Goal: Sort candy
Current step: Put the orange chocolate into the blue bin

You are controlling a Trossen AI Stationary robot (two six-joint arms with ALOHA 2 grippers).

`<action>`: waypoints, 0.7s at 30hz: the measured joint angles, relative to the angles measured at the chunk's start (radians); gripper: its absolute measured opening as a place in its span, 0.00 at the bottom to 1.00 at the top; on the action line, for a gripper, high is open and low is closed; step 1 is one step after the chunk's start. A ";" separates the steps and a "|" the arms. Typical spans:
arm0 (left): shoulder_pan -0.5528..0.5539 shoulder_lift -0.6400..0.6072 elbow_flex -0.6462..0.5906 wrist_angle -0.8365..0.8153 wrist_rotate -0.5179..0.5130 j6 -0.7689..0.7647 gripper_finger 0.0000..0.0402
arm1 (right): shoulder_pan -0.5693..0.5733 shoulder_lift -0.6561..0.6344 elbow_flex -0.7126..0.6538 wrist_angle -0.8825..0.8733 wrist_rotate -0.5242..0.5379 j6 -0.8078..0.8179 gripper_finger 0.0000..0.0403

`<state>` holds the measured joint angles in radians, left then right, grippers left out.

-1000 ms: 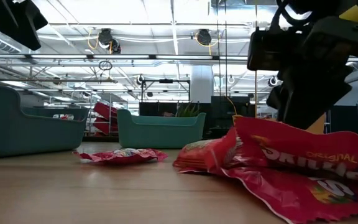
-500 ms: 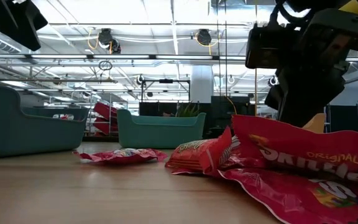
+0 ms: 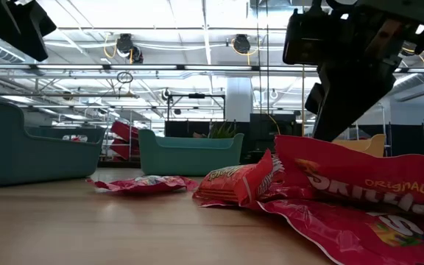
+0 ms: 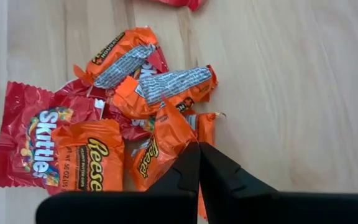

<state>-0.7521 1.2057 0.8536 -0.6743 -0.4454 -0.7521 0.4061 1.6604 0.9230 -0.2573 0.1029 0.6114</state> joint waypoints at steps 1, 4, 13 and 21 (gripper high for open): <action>0.000 0.000 0.000 0.000 0.000 0.000 0.52 | 0.000 0.000 0.000 -0.002 0.000 0.000 0.00; 0.000 0.000 0.000 0.000 0.000 0.000 0.52 | 0.000 -0.001 0.000 -0.004 0.000 0.000 0.00; 0.000 0.000 0.000 -0.001 0.000 0.001 0.52 | -0.001 -0.045 0.010 -0.008 0.054 -0.010 0.00; 0.000 0.000 0.000 -0.016 0.000 0.001 0.52 | -0.017 -0.067 0.092 -0.041 0.066 -0.101 0.00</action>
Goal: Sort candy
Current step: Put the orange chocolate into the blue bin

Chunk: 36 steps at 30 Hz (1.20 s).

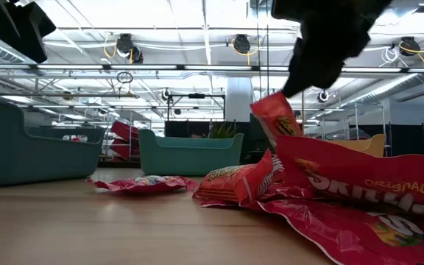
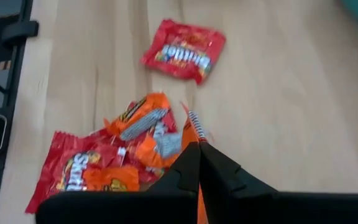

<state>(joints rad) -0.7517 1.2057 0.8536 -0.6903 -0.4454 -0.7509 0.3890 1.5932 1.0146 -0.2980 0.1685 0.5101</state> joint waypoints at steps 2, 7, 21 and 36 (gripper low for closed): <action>0.000 0.000 0.000 0.000 0.000 0.000 0.52 | -0.006 0.000 0.025 -0.021 0.017 -0.015 0.00; 0.000 0.000 0.000 0.000 0.000 -0.002 0.52 | -0.025 0.000 0.098 -0.054 0.019 -0.085 0.00; 0.000 0.000 0.000 -0.009 0.000 -0.026 0.52 | -0.076 0.008 0.173 -0.156 0.014 -0.138 0.00; 0.000 0.000 0.000 -0.007 0.000 -0.027 0.52 | -0.090 0.015 0.173 -0.148 0.017 -0.210 0.28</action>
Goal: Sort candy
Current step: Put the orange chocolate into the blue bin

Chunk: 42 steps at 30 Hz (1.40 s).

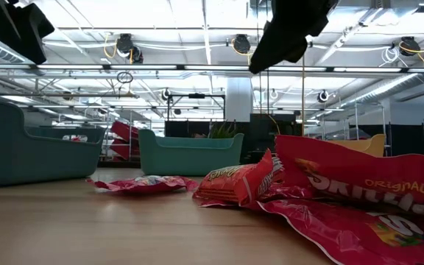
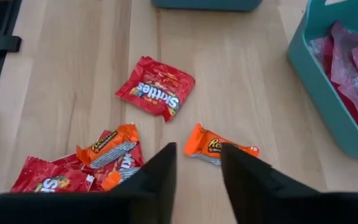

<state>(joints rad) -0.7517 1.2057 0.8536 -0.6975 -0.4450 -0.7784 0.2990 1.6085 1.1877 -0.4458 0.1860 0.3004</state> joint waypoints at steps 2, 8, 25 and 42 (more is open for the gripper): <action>0.000 0.000 0.000 0.000 0.000 0.000 0.52 | -0.006 0.000 0.000 0.000 0.001 -0.014 0.35; 0.000 0.000 0.000 0.003 0.001 -0.002 0.52 | -0.018 0.037 0.000 0.038 0.030 -0.135 0.54; 0.000 0.000 0.000 0.018 0.004 -0.041 0.52 | -0.069 0.314 0.000 0.136 0.025 -0.503 0.63; 0.000 0.000 0.000 0.005 0.015 -0.054 0.52 | -0.080 0.384 0.003 0.144 0.010 -0.508 0.42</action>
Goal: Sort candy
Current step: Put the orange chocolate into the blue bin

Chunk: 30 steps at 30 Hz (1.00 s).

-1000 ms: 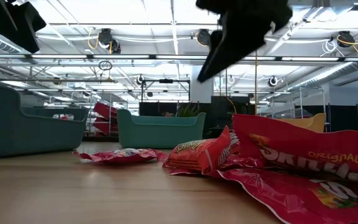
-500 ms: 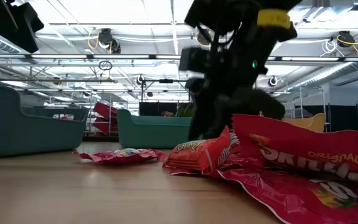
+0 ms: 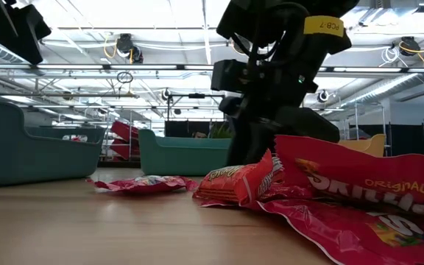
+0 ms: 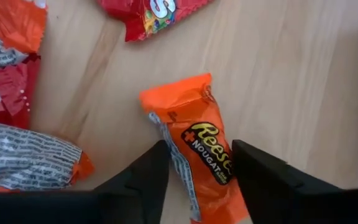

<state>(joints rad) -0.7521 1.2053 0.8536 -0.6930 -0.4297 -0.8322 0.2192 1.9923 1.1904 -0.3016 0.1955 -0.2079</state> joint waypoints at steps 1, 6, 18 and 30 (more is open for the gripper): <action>0.000 0.000 0.000 0.000 0.000 0.000 0.52 | 0.000 0.000 0.000 0.000 0.000 0.013 0.39; 0.000 0.000 0.000 0.000 0.000 0.000 0.52 | 0.000 0.002 0.000 0.003 0.008 0.071 0.22; 0.000 0.000 0.000 0.005 0.000 0.000 0.52 | -0.003 -0.082 -0.008 -0.040 0.019 0.256 0.08; 0.000 0.000 0.000 0.004 0.000 0.001 0.52 | -0.002 -0.331 -0.005 -0.117 0.017 0.489 0.08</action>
<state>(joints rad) -0.7521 1.2053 0.8536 -0.6888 -0.4297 -0.8314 0.2169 1.6612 1.1858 -0.4182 0.2126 0.2810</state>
